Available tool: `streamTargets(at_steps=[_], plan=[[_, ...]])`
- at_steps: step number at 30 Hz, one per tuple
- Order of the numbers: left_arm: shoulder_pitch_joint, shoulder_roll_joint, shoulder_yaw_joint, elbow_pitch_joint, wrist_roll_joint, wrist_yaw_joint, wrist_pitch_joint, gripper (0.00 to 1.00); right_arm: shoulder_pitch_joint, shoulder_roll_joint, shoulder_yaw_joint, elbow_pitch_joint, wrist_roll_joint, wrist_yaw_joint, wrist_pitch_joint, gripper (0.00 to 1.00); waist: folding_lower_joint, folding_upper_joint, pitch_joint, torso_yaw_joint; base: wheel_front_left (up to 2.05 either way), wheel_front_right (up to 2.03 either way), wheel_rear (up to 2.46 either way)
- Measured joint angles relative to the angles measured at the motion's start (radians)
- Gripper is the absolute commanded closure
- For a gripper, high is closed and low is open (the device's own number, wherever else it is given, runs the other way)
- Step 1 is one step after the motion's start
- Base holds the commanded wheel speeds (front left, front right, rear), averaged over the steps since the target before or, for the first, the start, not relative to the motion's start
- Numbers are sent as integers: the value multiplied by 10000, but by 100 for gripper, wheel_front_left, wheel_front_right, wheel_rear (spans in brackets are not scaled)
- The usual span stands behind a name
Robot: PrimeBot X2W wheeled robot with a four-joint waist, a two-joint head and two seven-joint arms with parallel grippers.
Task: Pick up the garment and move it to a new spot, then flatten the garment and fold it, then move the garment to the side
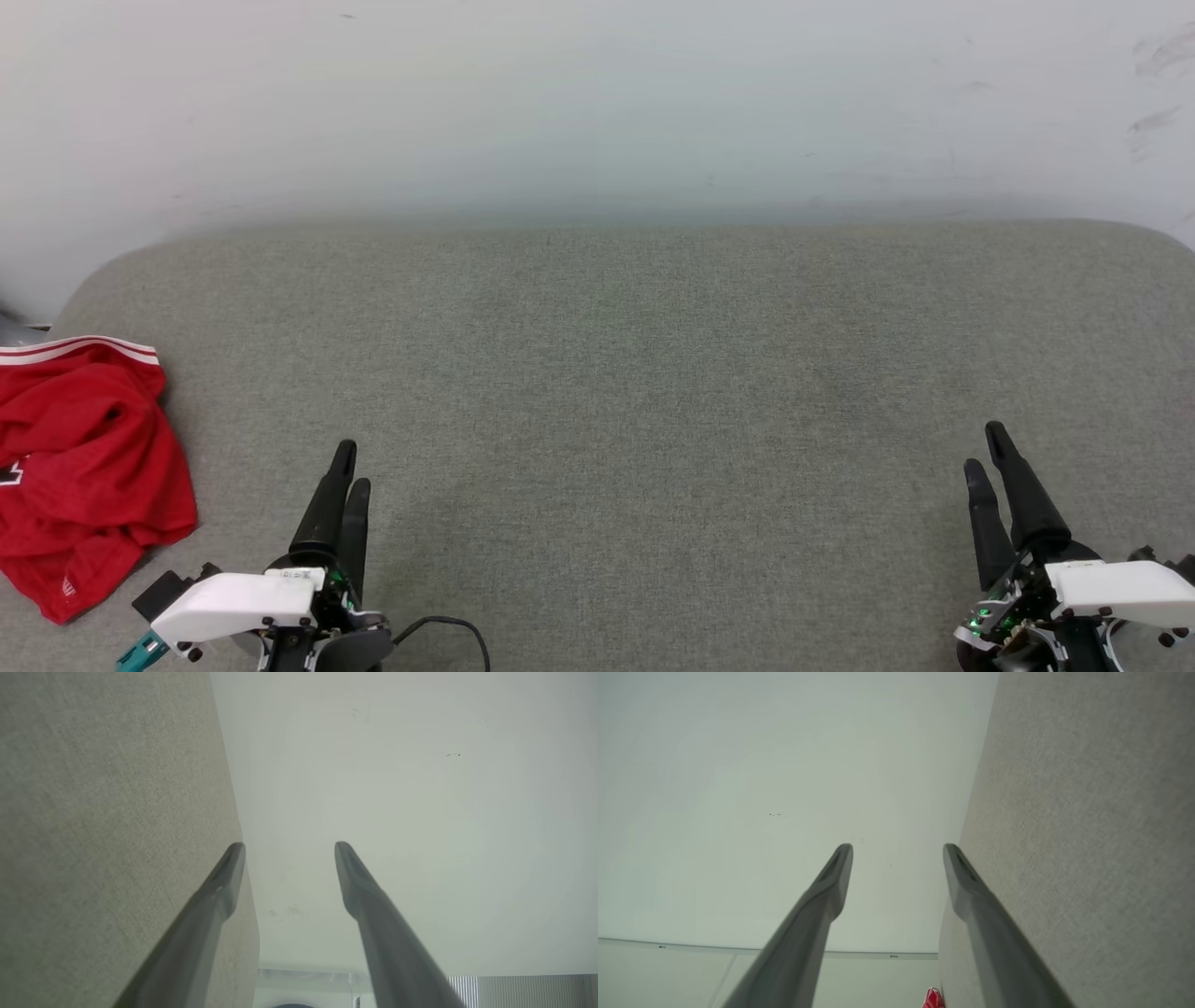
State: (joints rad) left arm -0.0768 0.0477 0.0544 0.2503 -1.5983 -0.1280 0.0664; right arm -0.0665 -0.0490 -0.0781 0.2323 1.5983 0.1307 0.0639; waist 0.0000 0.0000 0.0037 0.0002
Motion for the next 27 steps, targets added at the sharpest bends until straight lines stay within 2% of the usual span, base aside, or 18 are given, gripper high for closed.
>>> streamTargets(at_steps=[11, 17, 21, 27], plan=[[-7, 52, -629, -631, 222, 0, -523, 0, 133, -6, 318, -522, -441, 0, -493, 0, 0, 0, -12, 29, 0, 0, 0], [-9, 84, -811, -1118, 719, 0, -780, 0, 270, -10, 291, -867, -999, 0, -755, 0, 0, 0, -25, 36, 0, 0, 0], [-1, 77, -834, -1313, 1294, 0, -922, 0, 311, -12, 221, -1016, -1797, 0, -905, 0, 0, 0, -42, 29, 0, 0, 0], [24, 75, -947, -1498, 2830, 0, -1145, 0, 437, -13, 86, -1298, -3616, 0, -1114, 0, 0, 0, -81, 19, 0, 0, 0]])
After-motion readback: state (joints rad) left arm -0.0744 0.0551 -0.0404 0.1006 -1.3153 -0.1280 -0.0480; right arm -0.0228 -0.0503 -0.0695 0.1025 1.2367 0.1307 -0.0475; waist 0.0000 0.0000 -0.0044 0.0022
